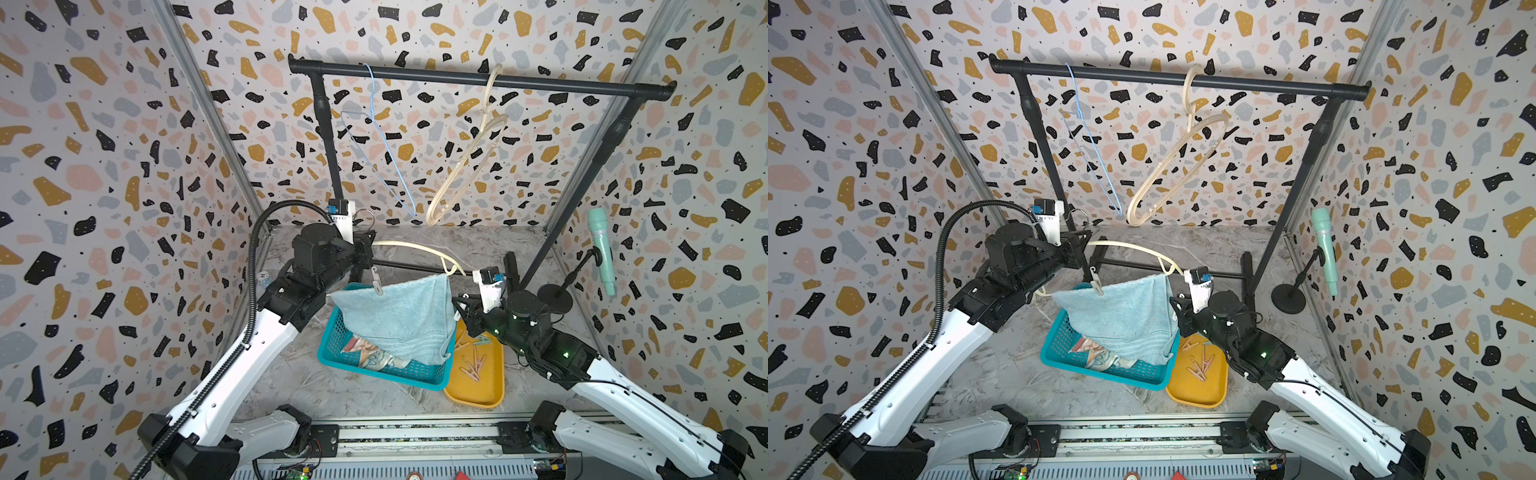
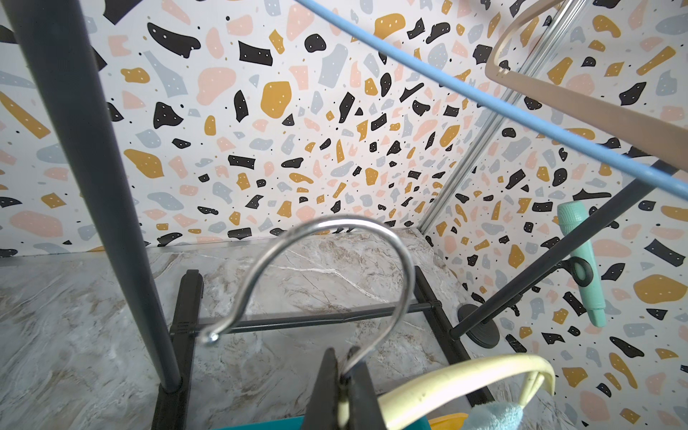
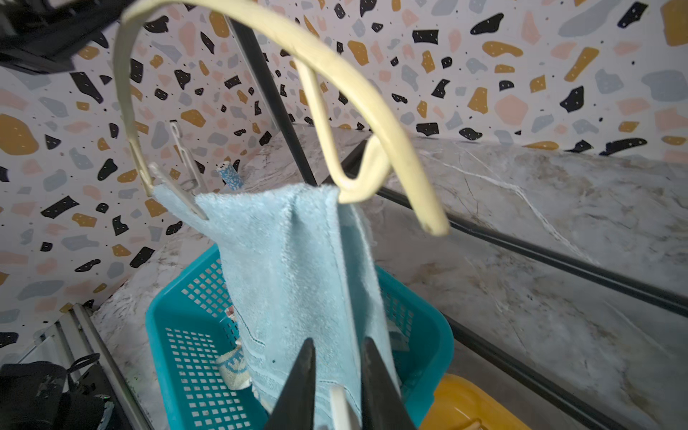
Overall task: Remove the clothespins securing towels to the hanger
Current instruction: Place the clothespin in the storage box.
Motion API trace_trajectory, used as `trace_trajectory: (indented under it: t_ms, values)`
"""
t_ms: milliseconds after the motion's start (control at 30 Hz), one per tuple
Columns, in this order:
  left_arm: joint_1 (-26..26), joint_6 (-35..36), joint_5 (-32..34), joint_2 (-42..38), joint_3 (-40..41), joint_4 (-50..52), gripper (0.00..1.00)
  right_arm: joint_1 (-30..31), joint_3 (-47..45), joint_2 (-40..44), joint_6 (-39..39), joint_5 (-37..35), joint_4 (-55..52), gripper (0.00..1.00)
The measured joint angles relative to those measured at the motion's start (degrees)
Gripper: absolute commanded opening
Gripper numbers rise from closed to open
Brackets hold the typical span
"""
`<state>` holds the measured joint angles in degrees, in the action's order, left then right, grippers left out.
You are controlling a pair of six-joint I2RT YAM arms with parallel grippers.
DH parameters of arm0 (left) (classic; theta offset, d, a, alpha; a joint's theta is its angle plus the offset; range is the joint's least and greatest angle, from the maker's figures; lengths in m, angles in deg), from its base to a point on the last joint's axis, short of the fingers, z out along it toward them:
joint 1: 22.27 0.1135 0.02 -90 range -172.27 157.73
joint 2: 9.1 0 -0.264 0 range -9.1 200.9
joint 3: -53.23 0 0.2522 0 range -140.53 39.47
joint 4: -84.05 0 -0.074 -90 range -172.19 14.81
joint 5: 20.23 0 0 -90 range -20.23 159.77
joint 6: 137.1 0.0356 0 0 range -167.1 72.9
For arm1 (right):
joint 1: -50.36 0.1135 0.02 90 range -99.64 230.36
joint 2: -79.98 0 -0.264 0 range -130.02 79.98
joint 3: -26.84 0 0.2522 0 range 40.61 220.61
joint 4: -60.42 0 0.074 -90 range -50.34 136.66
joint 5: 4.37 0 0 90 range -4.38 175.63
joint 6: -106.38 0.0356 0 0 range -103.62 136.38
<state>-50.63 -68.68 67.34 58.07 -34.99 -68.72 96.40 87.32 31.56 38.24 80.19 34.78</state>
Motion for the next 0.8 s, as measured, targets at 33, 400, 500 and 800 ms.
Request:
trace_trajectory:
  t_ms: [33,400,500,800]
  values:
    - [0.0,0.0,0.0,0.0,0.1,-0.2,0.00,-0.1,-0.3,0.2,0.4,-0.4,-0.6,0.00]
    - [0.0,0.2,-0.2,0.0,0.7,-0.6,0.00,-1.1,-5.4,2.4,5.4,-4.9,-2.9,0.00]
    - [0.0,0.4,-0.2,0.0,0.7,-0.7,0.00,-1.9,-7.8,2.4,6.8,-5.8,-3.8,0.00]
    - [0.0,0.6,-0.2,-0.5,1.8,-1.2,0.00,-4.3,-13.5,2.4,10.4,-6.6,-4.1,0.00]
